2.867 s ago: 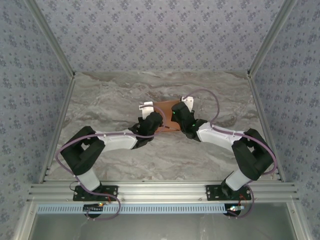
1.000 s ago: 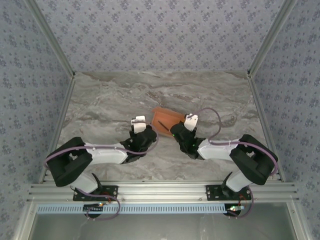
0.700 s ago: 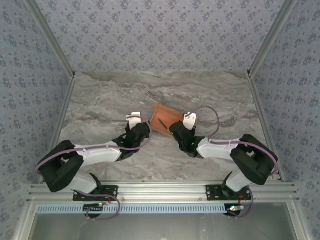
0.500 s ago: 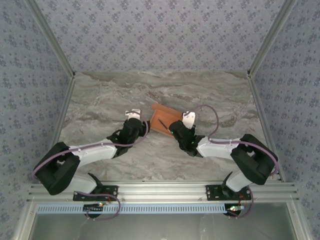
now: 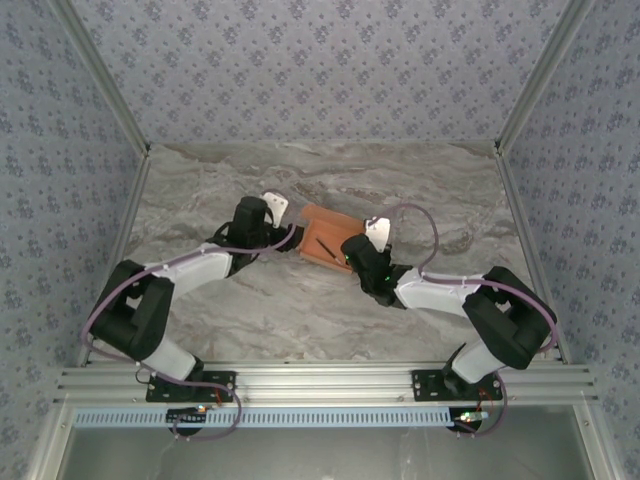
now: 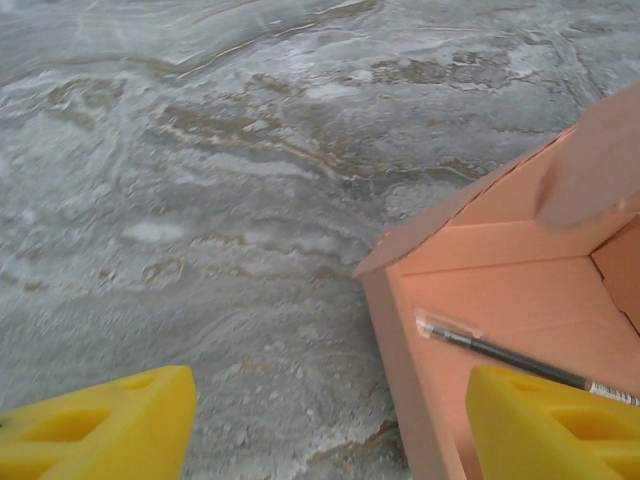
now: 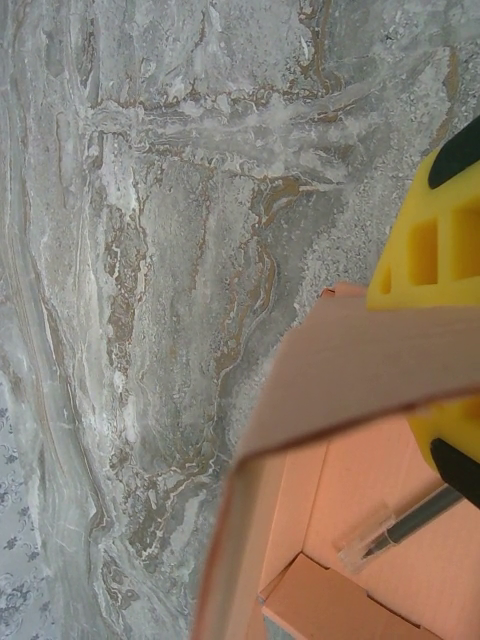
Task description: Fold the paper box
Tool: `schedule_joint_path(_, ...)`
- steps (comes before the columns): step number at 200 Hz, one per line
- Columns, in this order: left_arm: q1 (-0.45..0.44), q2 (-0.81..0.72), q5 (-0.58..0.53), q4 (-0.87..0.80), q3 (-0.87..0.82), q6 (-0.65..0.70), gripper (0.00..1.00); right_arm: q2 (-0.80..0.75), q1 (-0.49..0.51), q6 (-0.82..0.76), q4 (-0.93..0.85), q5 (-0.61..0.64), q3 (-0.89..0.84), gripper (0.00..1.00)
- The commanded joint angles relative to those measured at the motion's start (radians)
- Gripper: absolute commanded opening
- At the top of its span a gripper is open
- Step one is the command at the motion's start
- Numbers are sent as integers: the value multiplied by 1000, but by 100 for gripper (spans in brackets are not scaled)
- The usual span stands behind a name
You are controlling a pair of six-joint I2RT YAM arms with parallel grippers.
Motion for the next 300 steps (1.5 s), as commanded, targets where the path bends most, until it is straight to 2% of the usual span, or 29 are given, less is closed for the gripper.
schedule_joint_path(1,6,47,84,-55,73,104,70,7,-7,-11,-43,-13,19,7)
schedule_joint_path(21,12,91,102,-64,120,124,66,4,-11,-11,-43,-19,17,7)
schedule_joint_path(72,11,147,177,-54,173,129,44,0,-18,-48,-50,-21,17,7)
schedule_joint_path(98,12,153,198,-40,182,128,38,0,-22,-51,-53,-25,20,7)
schedule_joint_path(142,10,156,223,-55,196,133,17,-4,-24,-55,-60,-26,26,7)
schedule_joint_path(175,10,136,256,-22,178,91,8,-2,-26,-58,-64,-31,39,7)
schedule_joint_path(214,1,118,309,18,155,24,3,-3,-27,-66,-74,-37,58,7)
schedule_joint_path(250,-28,122,310,76,114,-31,0,4,-29,-74,-80,-46,76,7)
schedule_joint_path(300,-118,132,141,185,26,-80,0,17,-34,-80,-87,-52,89,7)
